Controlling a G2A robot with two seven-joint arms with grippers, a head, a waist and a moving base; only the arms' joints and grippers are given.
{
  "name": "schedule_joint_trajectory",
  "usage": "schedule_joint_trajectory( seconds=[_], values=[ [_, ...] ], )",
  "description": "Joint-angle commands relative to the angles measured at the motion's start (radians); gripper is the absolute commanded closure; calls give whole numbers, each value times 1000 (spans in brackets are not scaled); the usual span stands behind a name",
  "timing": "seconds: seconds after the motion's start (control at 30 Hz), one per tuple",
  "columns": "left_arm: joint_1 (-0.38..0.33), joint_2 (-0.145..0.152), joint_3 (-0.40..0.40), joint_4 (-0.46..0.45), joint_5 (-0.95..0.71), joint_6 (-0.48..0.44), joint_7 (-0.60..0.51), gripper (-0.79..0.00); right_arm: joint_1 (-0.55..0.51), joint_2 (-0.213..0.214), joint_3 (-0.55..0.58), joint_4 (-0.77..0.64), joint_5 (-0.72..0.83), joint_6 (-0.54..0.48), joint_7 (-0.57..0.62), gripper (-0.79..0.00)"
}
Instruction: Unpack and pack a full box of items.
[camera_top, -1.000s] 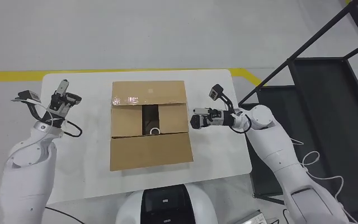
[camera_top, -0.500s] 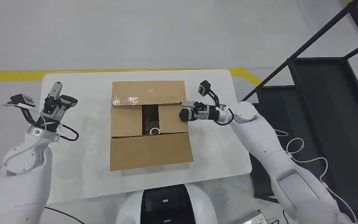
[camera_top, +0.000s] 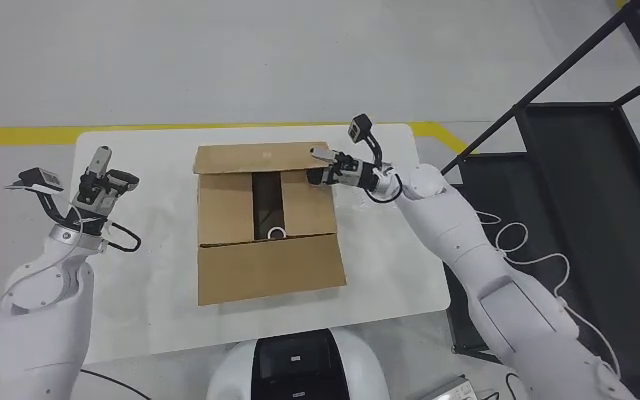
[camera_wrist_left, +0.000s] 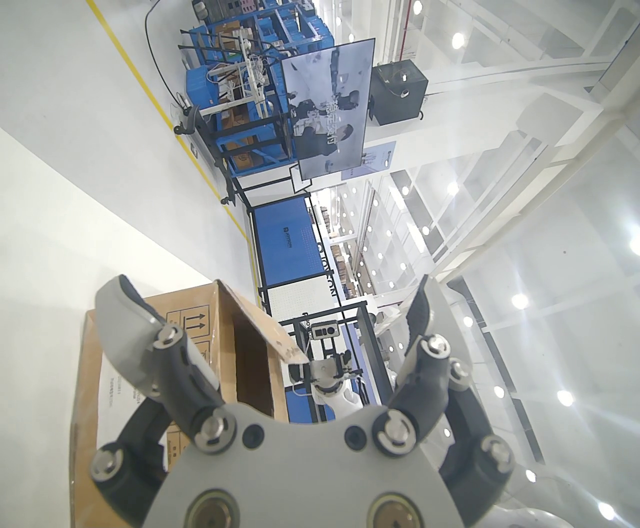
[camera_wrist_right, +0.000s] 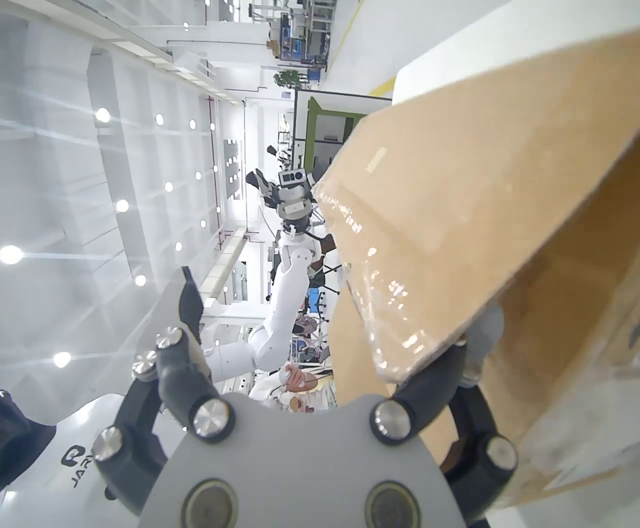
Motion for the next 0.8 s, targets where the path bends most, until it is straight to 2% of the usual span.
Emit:
schedule_joint_trajectory(
  seconds=[0.0,0.3,0.53,0.77],
  values=[
    [0,0,0,0,0,0,0,-785,18,-13,-11,32,-3,-33,-24,-785],
    [0,0,0,0,0,0,0,-785,109,-88,-70,207,-64,-238,-213,-785],
    [0,0,0,0,0,0,0,-785,176,-129,-82,299,-95,-370,-294,-785],
    [0,0,0,0,0,0,0,-785,242,-161,-131,388,-284,-419,-422,-785]
  ],
)
